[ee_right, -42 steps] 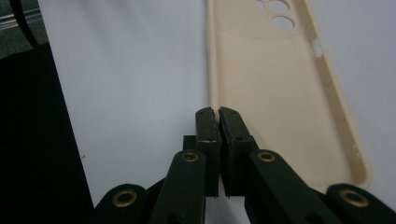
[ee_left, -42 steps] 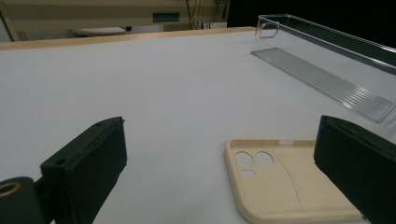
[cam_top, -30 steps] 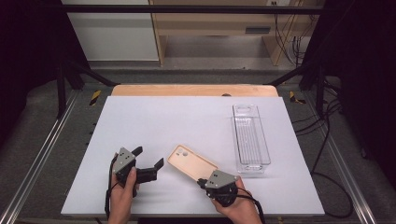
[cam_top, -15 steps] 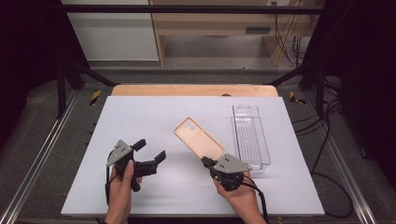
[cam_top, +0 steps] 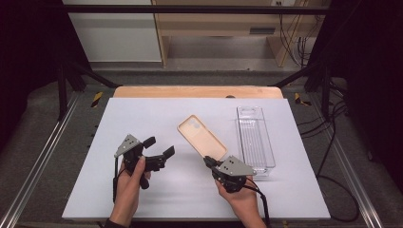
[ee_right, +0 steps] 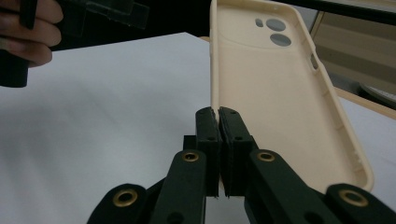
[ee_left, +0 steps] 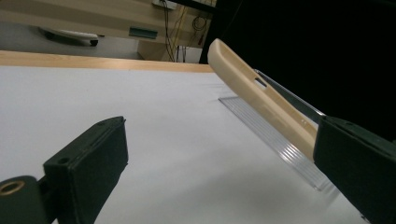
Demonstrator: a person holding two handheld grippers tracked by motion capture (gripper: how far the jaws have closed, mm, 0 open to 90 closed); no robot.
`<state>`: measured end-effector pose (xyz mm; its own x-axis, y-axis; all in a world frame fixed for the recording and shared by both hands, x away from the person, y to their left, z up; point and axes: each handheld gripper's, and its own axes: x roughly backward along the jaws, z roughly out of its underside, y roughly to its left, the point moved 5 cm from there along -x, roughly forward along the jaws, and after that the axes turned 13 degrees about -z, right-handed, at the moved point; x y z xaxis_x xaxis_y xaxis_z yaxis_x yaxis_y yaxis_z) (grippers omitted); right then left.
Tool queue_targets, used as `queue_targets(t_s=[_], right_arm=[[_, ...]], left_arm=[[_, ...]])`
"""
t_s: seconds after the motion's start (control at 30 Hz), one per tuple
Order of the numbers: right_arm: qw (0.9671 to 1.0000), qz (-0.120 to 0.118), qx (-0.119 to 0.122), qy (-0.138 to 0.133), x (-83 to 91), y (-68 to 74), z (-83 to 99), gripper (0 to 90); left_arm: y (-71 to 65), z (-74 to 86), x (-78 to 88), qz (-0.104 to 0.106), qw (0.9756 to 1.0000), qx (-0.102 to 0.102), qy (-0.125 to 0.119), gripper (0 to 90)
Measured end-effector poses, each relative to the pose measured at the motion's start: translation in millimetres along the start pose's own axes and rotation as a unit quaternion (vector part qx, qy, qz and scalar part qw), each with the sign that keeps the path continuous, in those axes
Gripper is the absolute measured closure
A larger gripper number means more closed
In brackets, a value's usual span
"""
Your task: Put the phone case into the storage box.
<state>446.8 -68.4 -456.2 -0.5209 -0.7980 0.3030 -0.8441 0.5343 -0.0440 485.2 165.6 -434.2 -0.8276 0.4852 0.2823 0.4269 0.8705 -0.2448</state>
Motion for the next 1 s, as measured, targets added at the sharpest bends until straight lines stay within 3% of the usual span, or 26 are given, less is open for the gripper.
queue_targets(t_s=[0.03, 0.2, 0.43, 0.6, 1.0], right_arm=[[1.0, 0.0, -0.001, -0.005, 2.4, 3.2, 0.0, 87.7], [1.0, -0.001, -0.001, -0.008, 4.5, 7.2, 1.1, 87.7], [1.0, -0.005, 0.003, -0.002, 0.3, 11.0, 6.5, 87.7], [1.0, -0.009, 0.004, 0.0, -1.3, 13.2, 7.8, 87.6], [0.9998, -0.012, 0.014, -0.002, -2.1, 19.2, 7.1, 87.7]], left_arm=[[0.3, 2.1, 1.8, -0.002, 1.0, -0.006, 0.003, 3.1], [0.4, 6.5, 0.3, -0.001, 0.9999, 0.004, 0.011, 3.8], [-14.5, 8.4, 0.6, 0.029, 0.9995, -0.008, 0.014, 3.6], [-18.2, 9.3, 0.7, 0.037, 0.9991, -0.015, 0.015, 3.6], [-24.0, 11.8, -1.3, 0.056, 0.9982, -0.008, 0.02, 5.1]])
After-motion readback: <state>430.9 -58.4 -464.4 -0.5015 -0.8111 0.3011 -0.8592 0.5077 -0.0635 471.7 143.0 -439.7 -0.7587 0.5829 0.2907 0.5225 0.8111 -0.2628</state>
